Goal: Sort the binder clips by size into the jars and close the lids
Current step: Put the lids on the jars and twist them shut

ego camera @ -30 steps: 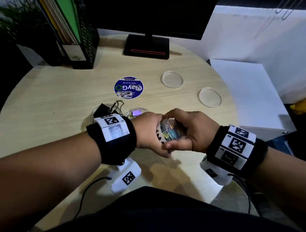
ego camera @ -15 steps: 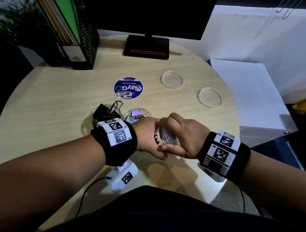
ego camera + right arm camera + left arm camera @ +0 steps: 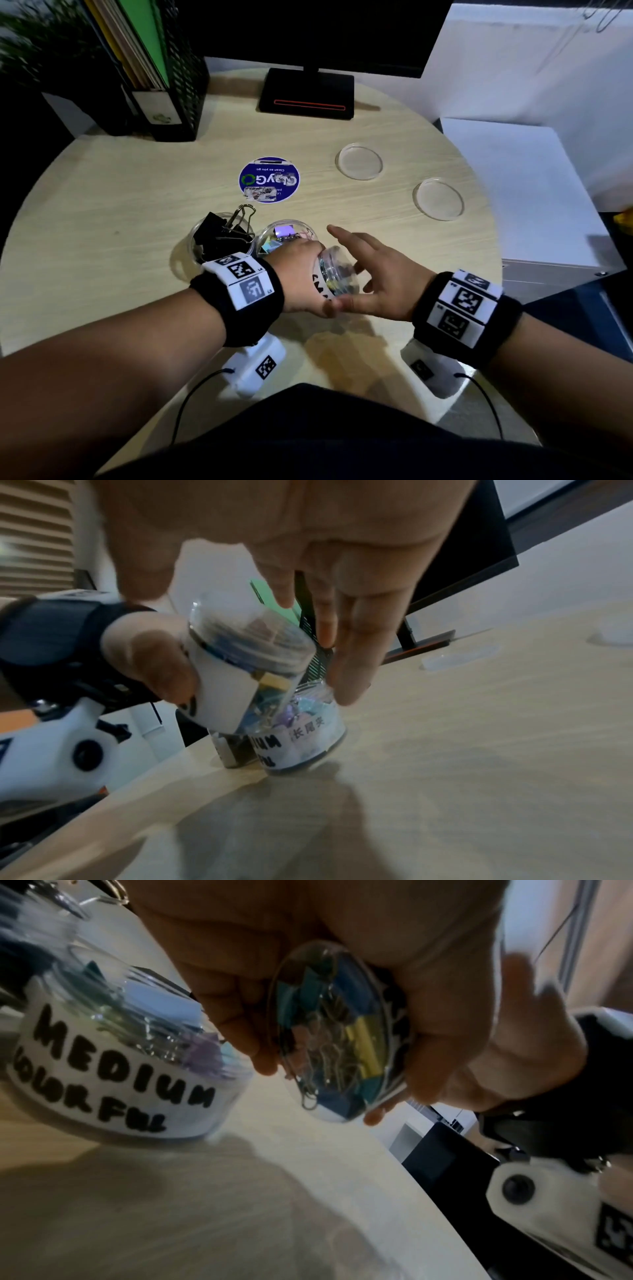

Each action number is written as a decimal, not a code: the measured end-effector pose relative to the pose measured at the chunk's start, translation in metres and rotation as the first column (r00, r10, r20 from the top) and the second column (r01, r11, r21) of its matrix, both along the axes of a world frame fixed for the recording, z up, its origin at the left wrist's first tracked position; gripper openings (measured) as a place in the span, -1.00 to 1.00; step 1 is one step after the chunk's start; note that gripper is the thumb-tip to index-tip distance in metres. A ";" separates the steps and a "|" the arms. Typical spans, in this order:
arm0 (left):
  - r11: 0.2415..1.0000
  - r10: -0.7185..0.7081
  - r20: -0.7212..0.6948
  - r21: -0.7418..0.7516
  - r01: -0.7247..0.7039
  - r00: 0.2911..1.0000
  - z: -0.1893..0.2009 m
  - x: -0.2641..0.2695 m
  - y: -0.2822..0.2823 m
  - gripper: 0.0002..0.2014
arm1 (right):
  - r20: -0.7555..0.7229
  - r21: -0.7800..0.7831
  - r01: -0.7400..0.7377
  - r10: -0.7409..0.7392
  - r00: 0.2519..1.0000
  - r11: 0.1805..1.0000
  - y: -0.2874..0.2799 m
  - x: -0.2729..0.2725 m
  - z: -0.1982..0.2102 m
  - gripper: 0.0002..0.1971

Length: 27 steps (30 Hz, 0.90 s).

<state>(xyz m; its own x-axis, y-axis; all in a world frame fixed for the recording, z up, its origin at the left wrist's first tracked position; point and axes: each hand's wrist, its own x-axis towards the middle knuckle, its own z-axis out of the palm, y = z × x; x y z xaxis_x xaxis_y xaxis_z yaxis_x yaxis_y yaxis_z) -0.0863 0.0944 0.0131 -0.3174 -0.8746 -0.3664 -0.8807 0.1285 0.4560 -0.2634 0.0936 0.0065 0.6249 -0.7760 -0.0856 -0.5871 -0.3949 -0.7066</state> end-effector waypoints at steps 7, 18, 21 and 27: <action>0.999 -0.044 -0.009 -0.012 0.044 0.999 0.001 -0.006 0.003 -0.26 | -0.042 -0.115 0.040 -0.045 0.998 0.993 0.005 -0.003 0.007 -0.25; 0.997 -0.074 -0.027 -0.003 0.074 0.997 0.011 -0.003 -0.001 -0.33 | 0.149 0.045 0.154 -0.159 0.976 0.987 0.006 -0.001 0.006 -0.41; 0.994 -0.087 -0.068 0.058 0.091 0.994 0.017 -0.002 -0.001 -0.52 | 0.206 -0.108 0.026 -0.004 0.979 0.994 0.009 -0.006 0.003 -0.33; 0.999 -0.038 -0.199 -0.008 0.037 0.979 0.025 -0.002 -0.004 -0.27 | 0.307 -0.152 0.168 -0.115 0.945 0.974 0.007 -0.010 0.013 -0.36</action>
